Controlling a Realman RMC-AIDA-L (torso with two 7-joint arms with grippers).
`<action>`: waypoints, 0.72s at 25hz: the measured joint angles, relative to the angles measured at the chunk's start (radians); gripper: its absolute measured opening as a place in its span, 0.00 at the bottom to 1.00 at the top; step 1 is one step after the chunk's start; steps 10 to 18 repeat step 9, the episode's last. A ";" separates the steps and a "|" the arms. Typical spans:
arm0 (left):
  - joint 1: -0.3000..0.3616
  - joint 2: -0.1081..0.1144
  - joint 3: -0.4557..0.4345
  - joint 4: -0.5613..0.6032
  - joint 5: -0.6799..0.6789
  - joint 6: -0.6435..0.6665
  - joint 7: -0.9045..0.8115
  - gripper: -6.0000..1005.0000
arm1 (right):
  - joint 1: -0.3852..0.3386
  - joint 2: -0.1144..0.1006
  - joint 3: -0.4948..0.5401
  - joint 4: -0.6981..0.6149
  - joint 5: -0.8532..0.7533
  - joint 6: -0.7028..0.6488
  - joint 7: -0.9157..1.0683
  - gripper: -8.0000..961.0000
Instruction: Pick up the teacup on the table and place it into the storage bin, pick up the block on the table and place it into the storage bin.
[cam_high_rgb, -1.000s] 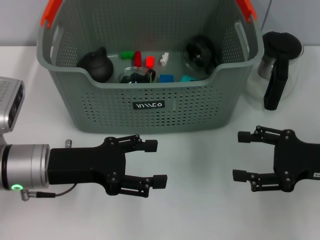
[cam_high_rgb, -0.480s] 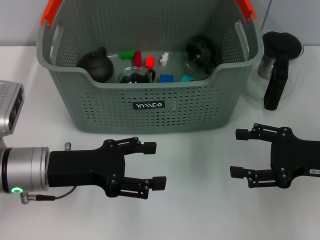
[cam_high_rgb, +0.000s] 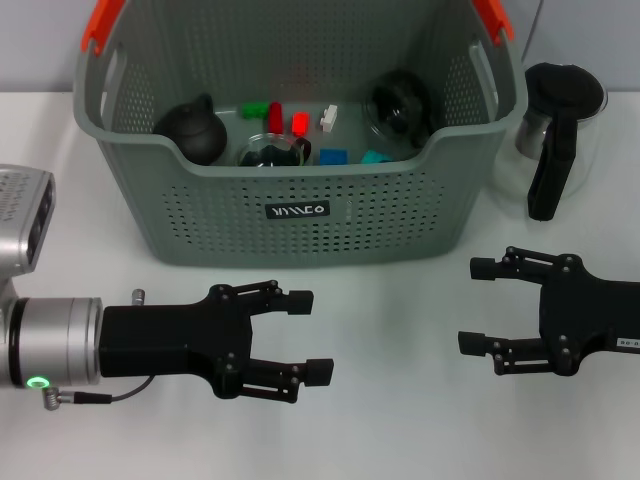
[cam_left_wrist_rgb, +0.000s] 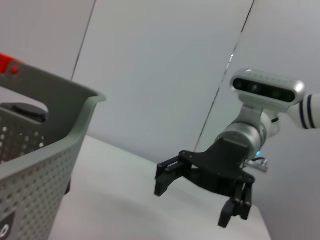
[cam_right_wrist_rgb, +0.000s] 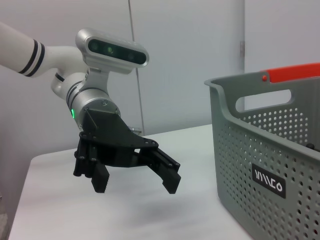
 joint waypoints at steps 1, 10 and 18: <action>-0.001 0.000 0.000 0.000 0.003 -0.008 0.000 0.93 | 0.000 0.000 0.000 0.001 0.000 0.001 0.000 0.95; 0.001 -0.002 0.025 -0.021 0.005 -0.074 -0.002 0.93 | 0.006 0.001 0.000 0.014 0.000 0.015 0.000 0.95; 0.001 -0.002 0.025 -0.021 0.005 -0.074 -0.002 0.93 | 0.006 0.001 0.000 0.014 0.000 0.015 0.000 0.95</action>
